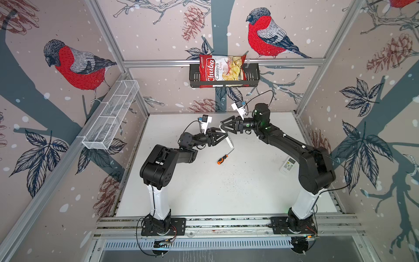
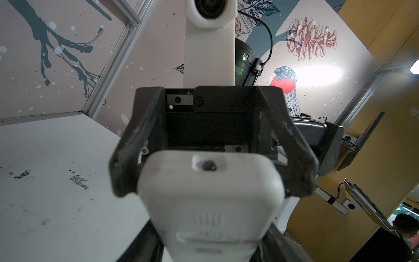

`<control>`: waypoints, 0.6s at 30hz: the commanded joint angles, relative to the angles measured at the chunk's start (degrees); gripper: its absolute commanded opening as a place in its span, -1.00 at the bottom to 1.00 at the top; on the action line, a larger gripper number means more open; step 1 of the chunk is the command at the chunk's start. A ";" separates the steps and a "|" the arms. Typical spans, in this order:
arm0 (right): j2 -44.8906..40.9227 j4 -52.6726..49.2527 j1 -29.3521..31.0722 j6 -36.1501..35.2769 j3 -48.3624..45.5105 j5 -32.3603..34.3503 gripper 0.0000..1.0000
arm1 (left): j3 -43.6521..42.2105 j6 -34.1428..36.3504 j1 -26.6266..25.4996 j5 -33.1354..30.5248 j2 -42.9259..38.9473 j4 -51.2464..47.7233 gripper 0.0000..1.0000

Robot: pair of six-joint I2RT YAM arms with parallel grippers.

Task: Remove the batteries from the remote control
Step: 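Open the right gripper and draw it back while the left gripper lowers the remote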

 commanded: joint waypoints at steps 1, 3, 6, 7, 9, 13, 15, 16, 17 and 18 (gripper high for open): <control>-0.90 0.27 -0.37 -1.93 -0.31 1.66 0.74 | -0.05 0.58 0.05 -0.77 -0.24 10.41 -0.15; -0.76 0.23 -0.74 -2.12 -0.25 1.60 0.83 | -0.19 0.48 0.05 -1.08 -0.02 10.49 -0.14; -0.39 -1.87 -1.88 -3.06 0.72 2.12 0.84 | -0.20 0.22 0.12 -1.85 0.37 10.13 -0.13; -0.52 -2.70 -2.58 -3.42 0.73 2.97 0.84 | -0.23 0.37 0.27 -2.36 0.25 8.90 -0.13; -0.48 -3.70 -4.11 -3.36 0.58 4.90 0.85 | -0.33 1.41 0.62 -3.28 -0.64 4.76 -0.13; -1.37 -3.65 -7.51 -1.62 -2.14 9.81 0.85 | -1.96 10.05 0.83 -6.39 -5.45 -9.70 -0.10; -2.17 -4.46 -8.58 -1.62 -3.63 12.57 0.85 | -2.81 14.70 0.79 -9.04 -8.22 -17.69 -0.10; -2.62 -4.96 -8.92 -1.86 -4.38 14.04 0.85 | -3.20 16.35 0.83 -10.53 -9.45 -21.65 -0.10; -3.21 -5.50 -9.01 -2.20 -5.25 15.35 0.85 | -3.46 17.96 0.84 -12.18 -10.53 -25.53 -0.10; -3.85 -6.06 -9.10 -2.67 -5.96 16.83 0.85 | -3.71 19.01 0.81 -13.65 -11.34 -28.81 -0.10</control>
